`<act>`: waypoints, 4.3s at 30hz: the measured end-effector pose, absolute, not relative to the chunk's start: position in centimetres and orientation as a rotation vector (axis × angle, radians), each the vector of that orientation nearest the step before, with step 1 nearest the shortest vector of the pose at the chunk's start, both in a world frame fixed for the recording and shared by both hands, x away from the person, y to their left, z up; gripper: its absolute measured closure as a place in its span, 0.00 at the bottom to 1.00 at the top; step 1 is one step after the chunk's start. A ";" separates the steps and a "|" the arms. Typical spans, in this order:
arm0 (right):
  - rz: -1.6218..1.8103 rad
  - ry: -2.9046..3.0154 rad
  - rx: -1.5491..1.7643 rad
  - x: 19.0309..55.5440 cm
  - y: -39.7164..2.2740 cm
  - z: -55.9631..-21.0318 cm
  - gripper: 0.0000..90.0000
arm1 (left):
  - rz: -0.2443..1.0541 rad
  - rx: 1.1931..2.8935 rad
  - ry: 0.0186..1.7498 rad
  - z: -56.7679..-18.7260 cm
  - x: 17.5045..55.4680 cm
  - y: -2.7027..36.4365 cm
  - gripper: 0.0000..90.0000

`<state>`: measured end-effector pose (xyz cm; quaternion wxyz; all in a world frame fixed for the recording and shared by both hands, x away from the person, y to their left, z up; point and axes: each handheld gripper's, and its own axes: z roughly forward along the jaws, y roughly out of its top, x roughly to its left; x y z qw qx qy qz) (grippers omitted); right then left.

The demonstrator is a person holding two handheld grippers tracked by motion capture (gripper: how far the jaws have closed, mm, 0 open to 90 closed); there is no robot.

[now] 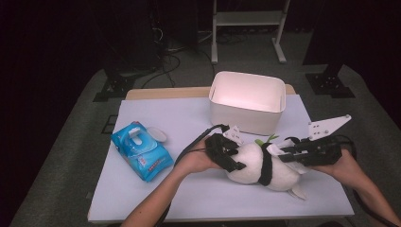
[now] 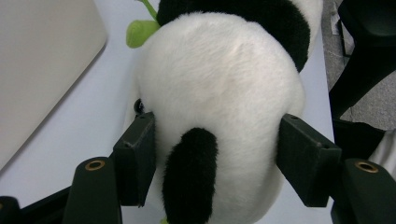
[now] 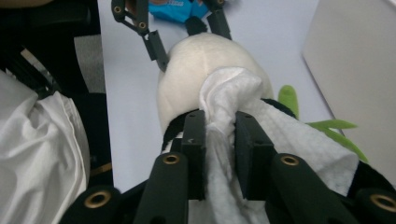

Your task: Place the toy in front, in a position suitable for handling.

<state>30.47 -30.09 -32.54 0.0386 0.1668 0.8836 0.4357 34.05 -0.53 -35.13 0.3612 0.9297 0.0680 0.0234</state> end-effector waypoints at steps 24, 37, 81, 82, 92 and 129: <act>1.247 2.723 0.512 31.3 -28.6 -33.1 0.84 | 0.079 2.410 0.140 -34.7 33.4 -0.8 0.40; 1.219 2.665 0.611 30.7 -32.8 -32.5 0.86 | 0.043 2.372 0.163 -35.3 33.6 0.0 0.44; 1.248 2.744 0.474 30.5 -29.1 -32.7 0.86 | 0.061 2.391 0.191 -35.4 33.1 0.2 0.46; 1.235 2.744 0.478 30.4 -29.3 -32.6 0.86 | 0.060 2.388 0.190 -35.5 33.1 0.2 0.46; 1.211 2.739 0.456 30.0 -28.9 -32.6 0.86 | 0.055 2.393 0.198 -35.1 33.1 -0.2 0.46; 1.308 2.715 0.559 29.8 -32.1 -34.3 0.87 | -0.009 2.351 0.175 -35.6 33.4 -0.2 0.40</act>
